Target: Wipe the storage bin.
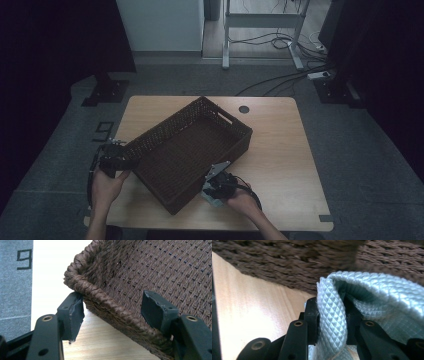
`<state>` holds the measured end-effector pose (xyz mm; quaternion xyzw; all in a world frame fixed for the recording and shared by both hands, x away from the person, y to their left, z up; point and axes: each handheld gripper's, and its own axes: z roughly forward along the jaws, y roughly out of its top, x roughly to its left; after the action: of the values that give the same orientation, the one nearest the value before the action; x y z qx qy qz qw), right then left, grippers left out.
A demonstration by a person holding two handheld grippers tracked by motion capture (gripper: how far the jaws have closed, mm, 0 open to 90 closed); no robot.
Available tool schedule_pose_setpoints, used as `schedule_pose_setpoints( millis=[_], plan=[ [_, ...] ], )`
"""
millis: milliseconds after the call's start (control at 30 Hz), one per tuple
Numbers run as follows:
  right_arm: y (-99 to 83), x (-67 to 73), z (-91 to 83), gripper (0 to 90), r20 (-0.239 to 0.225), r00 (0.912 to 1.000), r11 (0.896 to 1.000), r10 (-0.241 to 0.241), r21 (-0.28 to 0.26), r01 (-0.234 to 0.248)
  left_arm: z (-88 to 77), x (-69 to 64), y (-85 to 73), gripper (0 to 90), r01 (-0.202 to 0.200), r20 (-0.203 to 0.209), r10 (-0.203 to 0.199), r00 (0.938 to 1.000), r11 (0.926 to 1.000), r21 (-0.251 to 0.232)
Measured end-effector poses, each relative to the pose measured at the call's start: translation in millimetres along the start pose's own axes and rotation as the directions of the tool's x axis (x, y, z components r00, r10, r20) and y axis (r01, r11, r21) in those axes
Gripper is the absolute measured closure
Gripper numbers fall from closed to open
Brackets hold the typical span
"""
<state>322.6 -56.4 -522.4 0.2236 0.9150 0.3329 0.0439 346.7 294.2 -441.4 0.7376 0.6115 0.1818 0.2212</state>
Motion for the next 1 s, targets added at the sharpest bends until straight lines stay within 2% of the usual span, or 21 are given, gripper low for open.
schedule_pose_setpoints(
  millis=[167, 433, 567, 633, 867, 900, 1000],
  plan=[
    [3.4, 10.6, 2.7, 69.8, -0.042, 0.9990, 1.000, -0.017, -0.013, 0.016, 0.1, -0.2, 0.0, 35.4, 0.001, -0.001, -0.001, 1.0000, 1.0000, -0.001],
    [7.4, 22.0, 7.3, 69.7, -0.069, 0.9968, 0.999, -0.039, -0.011, 0.038, 0.1, -0.3, 0.0, 35.5, 0.001, -0.002, -0.001, 1.0000, 1.0000, -0.001],
    [11.0, 30.2, 10.2, 69.7, -0.099, 0.9935, 0.998, -0.056, -0.018, 0.054, 0.1, -0.3, 0.1, 35.5, 0.001, -0.002, -0.001, 1.0000, 1.0000, 0.001],
    [13.4, 36.6, 12.8, 69.7, -0.107, 0.9912, 0.997, -0.078, -0.015, 0.077, 0.2, -0.3, 0.0, 35.5, 0.001, -0.001, -0.001, 1.0000, 1.0000, -0.001],
    [15.4, 42.8, 15.4, 69.8, -0.130, 0.9876, 0.996, -0.088, -0.021, 0.086, 0.1, -0.5, 0.1, 35.7, 0.001, -0.003, -0.001, 1.0000, 1.0000, 0.000],
    [16.9, 46.9, 17.1, 69.7, -0.146, 0.9847, 0.995, -0.095, -0.026, 0.092, 0.1, -0.5, 0.1, 35.7, 0.001, -0.003, -0.001, 1.0000, 1.0000, 0.000],
    [19.6, 53.8, 19.8, 69.7, -0.153, 0.9814, 0.993, -0.115, -0.023, 0.113, 0.1, -0.6, 0.1, 35.8, 0.001, -0.003, -0.001, 1.0000, 1.0000, 0.000]
  ],
)
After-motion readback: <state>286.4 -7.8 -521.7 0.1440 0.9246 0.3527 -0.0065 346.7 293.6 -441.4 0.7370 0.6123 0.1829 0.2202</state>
